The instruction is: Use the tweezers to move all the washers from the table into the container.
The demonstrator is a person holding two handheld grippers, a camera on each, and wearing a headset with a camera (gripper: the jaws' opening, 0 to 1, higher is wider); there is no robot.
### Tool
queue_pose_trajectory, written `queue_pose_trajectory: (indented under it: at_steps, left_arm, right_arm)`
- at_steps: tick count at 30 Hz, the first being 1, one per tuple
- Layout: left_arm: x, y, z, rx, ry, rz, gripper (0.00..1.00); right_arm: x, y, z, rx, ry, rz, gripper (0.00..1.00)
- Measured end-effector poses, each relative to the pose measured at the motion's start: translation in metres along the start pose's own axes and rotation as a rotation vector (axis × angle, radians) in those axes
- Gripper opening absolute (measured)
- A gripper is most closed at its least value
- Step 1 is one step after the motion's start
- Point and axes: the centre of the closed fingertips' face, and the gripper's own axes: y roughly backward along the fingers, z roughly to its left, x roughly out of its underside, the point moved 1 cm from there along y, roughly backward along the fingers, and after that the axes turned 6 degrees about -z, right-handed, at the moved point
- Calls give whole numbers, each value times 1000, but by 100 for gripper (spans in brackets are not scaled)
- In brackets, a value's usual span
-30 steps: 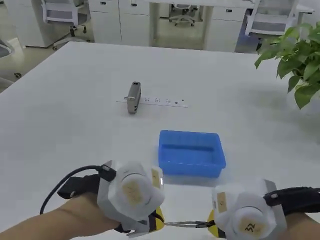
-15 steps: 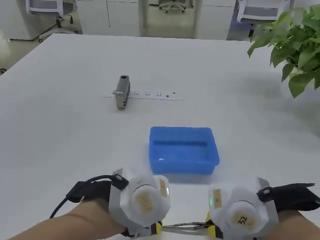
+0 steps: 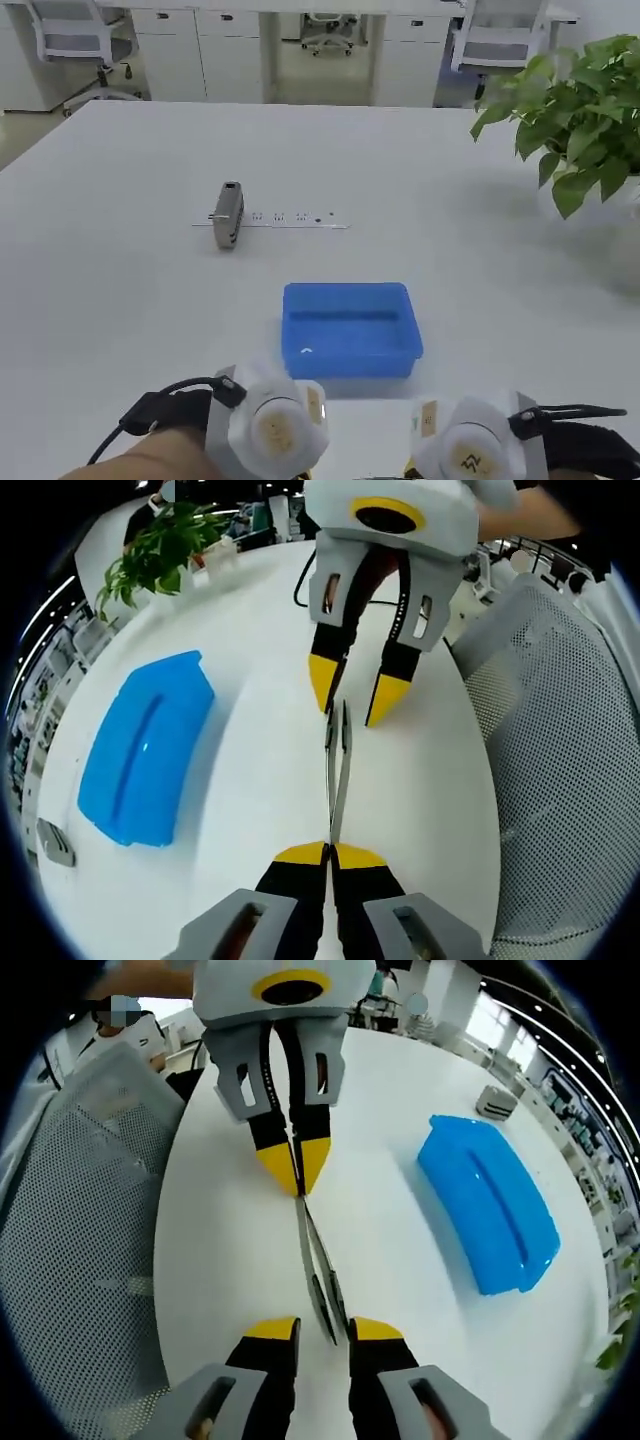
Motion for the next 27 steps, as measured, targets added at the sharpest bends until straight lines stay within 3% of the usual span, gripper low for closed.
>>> queue_pose_trajectory:
  at_steps: [3, 6, 10, 14, 16, 20, 22, 24, 27]
  left_arm:
    - [0, 0, 0, -14, 56, -7, 0]
    - [1, 1, 0, -21, 65, -21, 0]
    - [1, 1, -1, -37, 80, -39, 0]
    - [0, 2, -3, -49, 152, -70, 3]
    - [0, 2, -5, -59, 215, -94, 6]
    - [2, 5, -5, -95, 302, -141, 15]
    - [2, 9, -2, -128, 352, -168, 21]
    - [0, 18, 6, -185, 396, -228, 24]
    - [4, 32, 5, -211, 477, -273, 31]
  right_arm:
    - [-4, 7, 3, 34, -91, -44, 21]
    - [-12, 20, 5, 80, -182, -107, 25]
    - [-24, 41, 4, 152, -323, -217, 32]
    - [-35, 69, 0, 252, -530, -371, 41]
    - [-34, 78, -2, 304, -569, -418, 46]
    - [-30, 89, -2, 358, -621, -468, 61]
    - [-26, 91, 0, 372, -647, -472, 70]
    - [-24, 95, 0, 402, -648, -486, 74]
    - [-23, 98, 3, 424, -634, -479, 79]
